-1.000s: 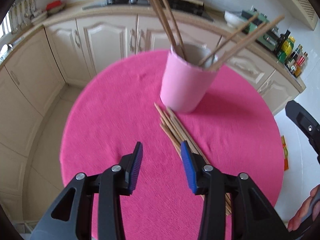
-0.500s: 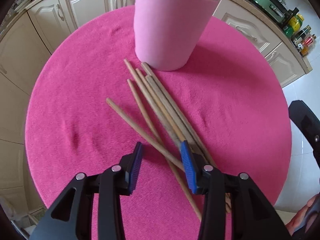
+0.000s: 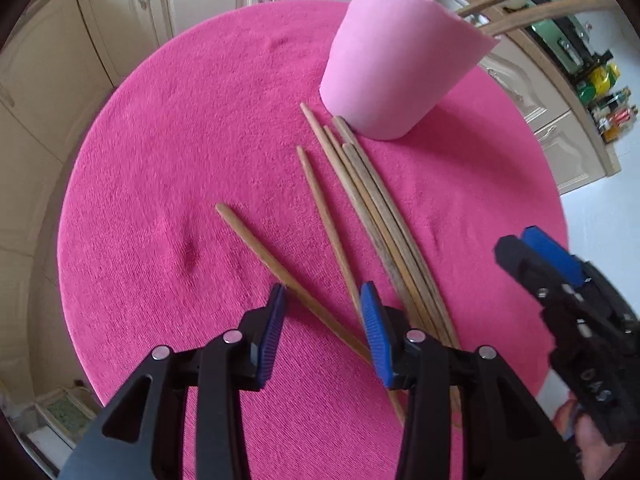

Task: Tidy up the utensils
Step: 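Lower both grippers to the chopstick pile and grasp one chopstick with the left gripper, then grasp a chopstick from the pile with the right gripper while the left gripper holds its own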

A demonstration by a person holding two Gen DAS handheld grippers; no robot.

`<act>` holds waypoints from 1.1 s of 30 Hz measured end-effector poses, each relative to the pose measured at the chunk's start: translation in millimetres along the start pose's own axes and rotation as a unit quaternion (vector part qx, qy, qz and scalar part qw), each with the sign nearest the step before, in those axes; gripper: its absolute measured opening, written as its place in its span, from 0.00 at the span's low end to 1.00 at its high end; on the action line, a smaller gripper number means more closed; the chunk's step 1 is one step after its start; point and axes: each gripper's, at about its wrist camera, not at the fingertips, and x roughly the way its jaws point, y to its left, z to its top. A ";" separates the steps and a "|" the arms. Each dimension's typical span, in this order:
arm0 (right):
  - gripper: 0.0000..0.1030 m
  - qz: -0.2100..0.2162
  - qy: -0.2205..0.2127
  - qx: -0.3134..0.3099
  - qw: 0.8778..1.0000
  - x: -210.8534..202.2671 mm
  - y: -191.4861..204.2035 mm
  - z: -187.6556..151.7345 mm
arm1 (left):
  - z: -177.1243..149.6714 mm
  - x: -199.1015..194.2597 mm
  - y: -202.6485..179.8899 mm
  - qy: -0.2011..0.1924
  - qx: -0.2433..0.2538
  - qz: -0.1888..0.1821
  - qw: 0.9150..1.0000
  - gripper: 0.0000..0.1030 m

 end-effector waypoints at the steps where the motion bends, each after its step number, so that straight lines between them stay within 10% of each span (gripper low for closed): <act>1: 0.48 0.002 0.004 -0.003 1.000 1.9 1.4 0.2 | -2.0 -3.6 2.9 0.001 -0.008 -0.009 1.000 0.38; 9: 0.48 0.012 0.042 -0.023 0.999 20.7 12.3 3.0 | -3.8 -0.4 7.3 0.014 -0.031 0.001 0.999 0.37; 15: 0.45 0.024 0.078 -0.051 0.995 32.7 22.2 5.8 | 11.9 4.8 10.7 0.019 -0.033 0.032 0.999 0.06; 21: 0.28 0.020 0.105 -0.083 0.991 45.2 32.4 9.8 | 16.4 -4.1 21.9 0.004 -0.037 0.014 0.999 0.06; 33: 0.26 -0.005 0.158 -0.117 0.980 63.4 44.5 28.2 | 32.4 -29.1 27.9 -0.039 -0.016 0.010 0.999 0.06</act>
